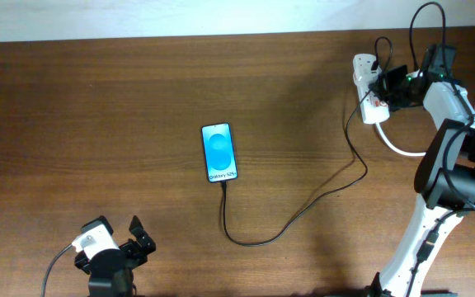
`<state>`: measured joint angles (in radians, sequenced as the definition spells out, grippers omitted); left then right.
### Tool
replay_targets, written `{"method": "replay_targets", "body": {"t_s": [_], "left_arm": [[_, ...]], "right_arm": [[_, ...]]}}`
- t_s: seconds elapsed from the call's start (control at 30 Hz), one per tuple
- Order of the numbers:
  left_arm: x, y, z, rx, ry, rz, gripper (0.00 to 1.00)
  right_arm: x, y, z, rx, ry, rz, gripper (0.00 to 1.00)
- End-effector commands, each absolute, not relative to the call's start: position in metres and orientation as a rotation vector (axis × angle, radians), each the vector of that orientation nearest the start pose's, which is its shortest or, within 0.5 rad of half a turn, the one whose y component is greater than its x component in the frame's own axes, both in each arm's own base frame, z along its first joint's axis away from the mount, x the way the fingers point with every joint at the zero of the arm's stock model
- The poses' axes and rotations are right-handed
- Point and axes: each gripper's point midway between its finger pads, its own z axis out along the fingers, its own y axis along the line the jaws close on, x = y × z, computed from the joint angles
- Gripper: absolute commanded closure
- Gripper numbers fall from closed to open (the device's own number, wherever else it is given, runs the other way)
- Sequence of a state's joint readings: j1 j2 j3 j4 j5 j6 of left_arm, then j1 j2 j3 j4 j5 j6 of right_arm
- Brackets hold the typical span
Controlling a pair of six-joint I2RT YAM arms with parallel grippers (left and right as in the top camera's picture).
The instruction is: Plug charger to phone and switch on socket
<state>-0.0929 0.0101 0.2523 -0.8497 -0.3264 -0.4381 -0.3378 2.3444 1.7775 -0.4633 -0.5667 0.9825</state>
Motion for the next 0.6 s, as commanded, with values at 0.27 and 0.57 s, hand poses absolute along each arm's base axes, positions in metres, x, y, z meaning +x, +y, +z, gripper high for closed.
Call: {"method": "replay_targets", "body": {"t_s": [0.27,0.57], "left_arm": [[0.178,0.041,0.098,-0.557,2.066,0.058,0.01],[0.178,0.041,0.098,-0.557,2.066,0.058,0.01]], "right_arm": [[0.558,-0.112,0.055,1.574,2.081,1.239,0.96],[0.556,-0.12,0.046,1.641,2.07,1.153,0.96]]}}
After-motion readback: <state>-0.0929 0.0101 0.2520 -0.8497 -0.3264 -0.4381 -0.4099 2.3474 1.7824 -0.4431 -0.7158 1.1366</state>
